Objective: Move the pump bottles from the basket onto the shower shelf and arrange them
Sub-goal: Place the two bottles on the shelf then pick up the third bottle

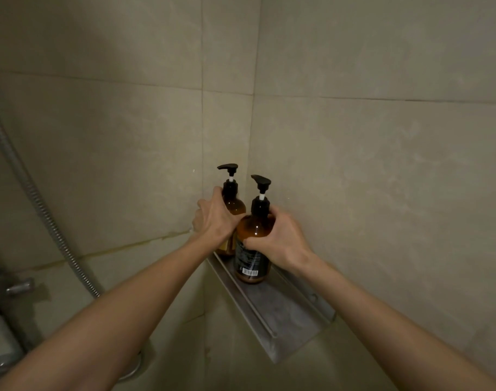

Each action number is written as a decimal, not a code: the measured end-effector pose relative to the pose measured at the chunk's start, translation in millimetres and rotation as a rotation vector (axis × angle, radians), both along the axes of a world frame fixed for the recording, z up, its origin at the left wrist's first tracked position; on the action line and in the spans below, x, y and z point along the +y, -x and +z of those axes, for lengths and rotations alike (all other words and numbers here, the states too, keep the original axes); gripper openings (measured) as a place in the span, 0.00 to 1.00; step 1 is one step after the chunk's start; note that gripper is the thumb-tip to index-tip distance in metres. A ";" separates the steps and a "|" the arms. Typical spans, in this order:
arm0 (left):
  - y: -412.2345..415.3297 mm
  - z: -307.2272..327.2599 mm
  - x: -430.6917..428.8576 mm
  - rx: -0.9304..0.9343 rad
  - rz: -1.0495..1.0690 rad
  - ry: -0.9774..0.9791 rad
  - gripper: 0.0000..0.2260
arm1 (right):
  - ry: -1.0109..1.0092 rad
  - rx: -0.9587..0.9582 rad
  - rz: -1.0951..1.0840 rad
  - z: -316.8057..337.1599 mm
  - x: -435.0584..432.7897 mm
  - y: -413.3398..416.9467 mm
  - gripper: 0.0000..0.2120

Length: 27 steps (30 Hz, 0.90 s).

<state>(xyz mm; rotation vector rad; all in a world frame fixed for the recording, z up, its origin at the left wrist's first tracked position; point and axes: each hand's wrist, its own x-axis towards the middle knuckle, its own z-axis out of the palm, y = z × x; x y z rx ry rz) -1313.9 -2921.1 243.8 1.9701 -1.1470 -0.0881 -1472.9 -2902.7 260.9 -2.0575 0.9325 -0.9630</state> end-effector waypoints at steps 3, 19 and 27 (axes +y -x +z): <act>-2.0 -1.0 -2.0 0.013 -0.027 -0.010 0.36 | -0.009 -0.012 0.014 -2.5 -2.0 0.0 0.25; -11.9 -6.7 -5.8 0.045 -0.033 0.063 0.36 | -0.055 0.003 0.105 -14.4 -15.9 -7.8 0.30; -13.0 -7.9 -6.3 0.040 -0.041 0.069 0.36 | -0.084 0.028 0.167 -9.8 -22.5 -1.4 0.26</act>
